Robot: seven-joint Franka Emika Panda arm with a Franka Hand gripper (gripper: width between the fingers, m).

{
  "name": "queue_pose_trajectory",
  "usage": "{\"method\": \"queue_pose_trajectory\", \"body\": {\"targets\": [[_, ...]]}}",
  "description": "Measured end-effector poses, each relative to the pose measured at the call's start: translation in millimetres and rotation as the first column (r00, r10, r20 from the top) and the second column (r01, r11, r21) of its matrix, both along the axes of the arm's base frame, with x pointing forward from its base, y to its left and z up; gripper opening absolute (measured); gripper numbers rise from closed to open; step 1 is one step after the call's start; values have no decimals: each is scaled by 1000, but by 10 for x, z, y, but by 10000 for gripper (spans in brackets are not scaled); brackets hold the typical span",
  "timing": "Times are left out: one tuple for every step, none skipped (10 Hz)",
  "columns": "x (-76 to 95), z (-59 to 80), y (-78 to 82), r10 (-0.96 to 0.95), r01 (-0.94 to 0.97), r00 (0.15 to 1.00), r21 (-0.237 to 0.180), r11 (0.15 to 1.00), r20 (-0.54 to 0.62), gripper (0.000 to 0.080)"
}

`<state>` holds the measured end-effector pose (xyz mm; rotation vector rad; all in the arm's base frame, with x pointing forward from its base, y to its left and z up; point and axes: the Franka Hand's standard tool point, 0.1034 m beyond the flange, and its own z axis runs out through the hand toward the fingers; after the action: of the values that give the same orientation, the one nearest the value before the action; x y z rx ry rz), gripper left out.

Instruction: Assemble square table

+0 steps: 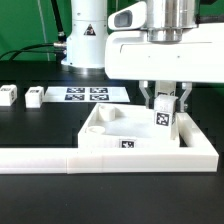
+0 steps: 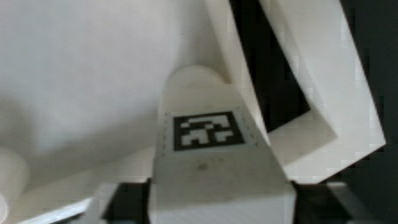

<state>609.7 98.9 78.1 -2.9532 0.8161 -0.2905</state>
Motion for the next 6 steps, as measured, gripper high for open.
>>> {"method": "queue_pose_trajectory", "body": {"targets": [[5,56,3,41,-41,999,-5,999,6,557],[-20,115,-4,86,-86,996,-10,996,4,623],[-48,171,-1,121,-121,993,-13,993,-4,623],[-64,239,-3,177,-177,984,-17,984,-14,644],[-69,315,-30,229,-230,973,-22,973,-22,649],[-75,344,-103,291,-292,956,-30,956,-33,649]]}}
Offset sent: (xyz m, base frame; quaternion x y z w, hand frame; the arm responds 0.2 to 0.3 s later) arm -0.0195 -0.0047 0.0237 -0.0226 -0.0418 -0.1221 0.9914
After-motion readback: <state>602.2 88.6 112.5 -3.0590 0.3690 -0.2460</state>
